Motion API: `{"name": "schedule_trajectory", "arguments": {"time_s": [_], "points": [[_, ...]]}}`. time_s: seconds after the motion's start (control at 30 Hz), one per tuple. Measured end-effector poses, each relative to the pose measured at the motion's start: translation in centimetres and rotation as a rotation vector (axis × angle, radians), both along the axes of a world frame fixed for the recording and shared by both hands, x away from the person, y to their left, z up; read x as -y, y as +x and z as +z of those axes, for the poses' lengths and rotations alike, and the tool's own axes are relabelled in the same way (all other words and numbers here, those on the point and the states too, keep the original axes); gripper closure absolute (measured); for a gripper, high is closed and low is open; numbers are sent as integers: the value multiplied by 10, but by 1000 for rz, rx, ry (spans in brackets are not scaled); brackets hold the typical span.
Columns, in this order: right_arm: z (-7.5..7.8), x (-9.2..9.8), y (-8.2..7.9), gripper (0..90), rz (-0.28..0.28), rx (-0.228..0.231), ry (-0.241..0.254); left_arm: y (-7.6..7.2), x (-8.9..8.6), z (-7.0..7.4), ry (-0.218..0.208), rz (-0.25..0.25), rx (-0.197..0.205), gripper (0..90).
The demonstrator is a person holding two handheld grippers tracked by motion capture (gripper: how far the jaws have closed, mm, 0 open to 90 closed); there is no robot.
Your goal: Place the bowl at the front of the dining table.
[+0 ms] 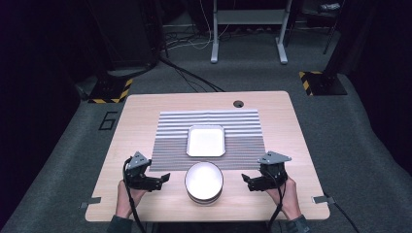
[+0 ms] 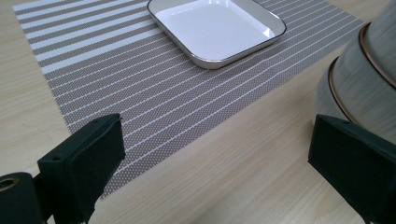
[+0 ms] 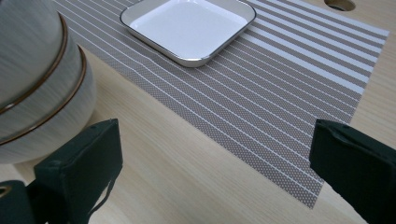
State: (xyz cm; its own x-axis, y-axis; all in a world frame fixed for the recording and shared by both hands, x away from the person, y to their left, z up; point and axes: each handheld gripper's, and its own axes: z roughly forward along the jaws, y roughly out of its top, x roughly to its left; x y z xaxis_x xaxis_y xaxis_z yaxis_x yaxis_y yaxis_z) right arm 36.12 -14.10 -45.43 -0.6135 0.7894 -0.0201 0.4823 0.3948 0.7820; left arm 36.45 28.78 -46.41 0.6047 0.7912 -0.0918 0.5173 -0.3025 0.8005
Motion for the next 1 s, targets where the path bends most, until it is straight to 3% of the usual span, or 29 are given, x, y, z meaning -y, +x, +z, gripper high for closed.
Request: {"name": "schedule_trajectory", "arguments": {"time_s": [1.0], "points": [[37, -38, 4, 19, 128, 26, 39, 6, 40, 36, -57, -111, 41, 38]]}}
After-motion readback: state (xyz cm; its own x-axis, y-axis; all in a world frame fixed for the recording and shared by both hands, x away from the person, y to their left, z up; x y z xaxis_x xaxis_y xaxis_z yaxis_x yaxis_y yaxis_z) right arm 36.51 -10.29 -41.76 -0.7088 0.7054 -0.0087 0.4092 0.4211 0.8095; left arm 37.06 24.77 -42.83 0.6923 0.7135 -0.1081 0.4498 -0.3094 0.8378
